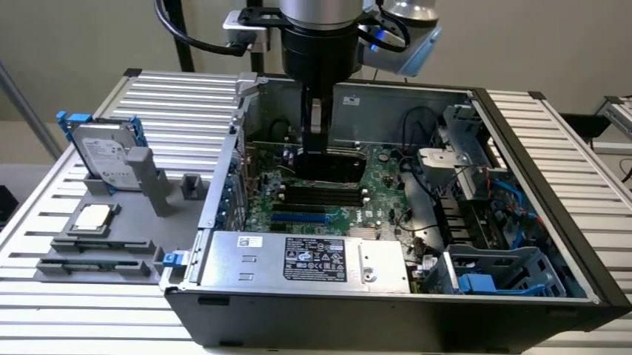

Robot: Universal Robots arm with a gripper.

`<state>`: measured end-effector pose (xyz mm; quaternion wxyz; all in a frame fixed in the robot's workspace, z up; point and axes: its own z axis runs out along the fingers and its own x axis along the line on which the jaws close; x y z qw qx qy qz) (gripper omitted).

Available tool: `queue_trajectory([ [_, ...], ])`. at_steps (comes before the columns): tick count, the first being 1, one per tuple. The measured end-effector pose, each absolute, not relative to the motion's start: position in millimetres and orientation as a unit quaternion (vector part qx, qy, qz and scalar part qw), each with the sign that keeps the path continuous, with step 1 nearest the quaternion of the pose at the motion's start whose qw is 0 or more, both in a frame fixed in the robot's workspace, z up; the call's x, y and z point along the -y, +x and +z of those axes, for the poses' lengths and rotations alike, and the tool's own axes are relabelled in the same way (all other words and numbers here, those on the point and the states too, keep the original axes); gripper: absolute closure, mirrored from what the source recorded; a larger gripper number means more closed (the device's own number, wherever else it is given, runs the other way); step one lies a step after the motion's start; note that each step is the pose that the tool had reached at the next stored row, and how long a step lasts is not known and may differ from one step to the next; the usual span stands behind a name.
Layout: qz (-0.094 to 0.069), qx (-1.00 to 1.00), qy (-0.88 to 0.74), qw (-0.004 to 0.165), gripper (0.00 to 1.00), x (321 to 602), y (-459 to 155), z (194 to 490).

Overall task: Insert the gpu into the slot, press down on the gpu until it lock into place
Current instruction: 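Insert the gpu into the slot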

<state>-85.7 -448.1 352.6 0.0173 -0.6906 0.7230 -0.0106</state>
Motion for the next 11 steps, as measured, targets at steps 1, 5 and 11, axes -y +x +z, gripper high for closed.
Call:
queue_trajectory([
  [1, -0.010, -0.723, -0.690, 0.018, 0.74, 450.1, -85.6, 351.6],
  [5, -0.003, -0.725, -0.689, 0.024, 0.74, 454.8, -85.6, 347.9],
  [11, 0.005, -0.727, -0.685, 0.032, 0.74, 457.3, -85.7, 341.8],
])
